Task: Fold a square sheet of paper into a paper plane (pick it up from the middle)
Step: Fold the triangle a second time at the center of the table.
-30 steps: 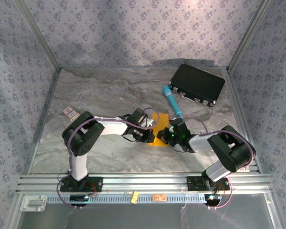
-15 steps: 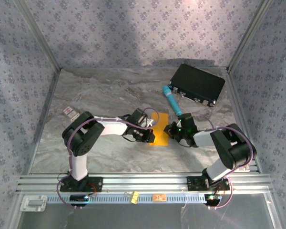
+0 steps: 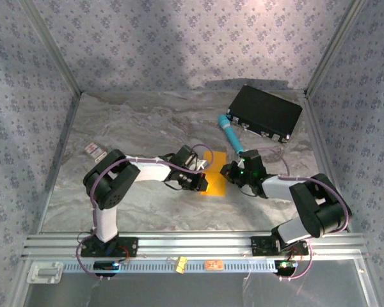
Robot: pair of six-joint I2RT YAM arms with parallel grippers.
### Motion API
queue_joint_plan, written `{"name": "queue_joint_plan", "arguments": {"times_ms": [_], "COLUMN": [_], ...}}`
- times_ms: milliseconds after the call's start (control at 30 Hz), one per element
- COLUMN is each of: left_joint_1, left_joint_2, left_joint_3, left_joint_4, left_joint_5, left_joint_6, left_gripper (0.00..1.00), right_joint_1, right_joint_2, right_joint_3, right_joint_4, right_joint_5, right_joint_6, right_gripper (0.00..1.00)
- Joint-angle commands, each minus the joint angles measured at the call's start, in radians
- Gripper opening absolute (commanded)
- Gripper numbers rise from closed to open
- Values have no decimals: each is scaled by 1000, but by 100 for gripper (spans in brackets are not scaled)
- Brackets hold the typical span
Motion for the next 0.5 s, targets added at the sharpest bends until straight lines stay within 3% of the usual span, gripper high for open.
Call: {"name": "queue_joint_plan", "arguments": {"times_ms": [0, 467], "left_joint_1": [11, 12], "left_joint_2": [-5, -68], "left_joint_3": [-25, 94], "left_joint_4": [-92, -99], "left_joint_5": [-58, 35], "left_joint_6": [19, -30], "left_gripper": [0, 7], "right_joint_1": [24, -1], "right_joint_2": [43, 86], "right_joint_3": [18, -23], "right_joint_4": [-34, -79], "right_joint_5": [20, 38], "right_joint_6": [-16, -31], "right_gripper": [4, 0]}}
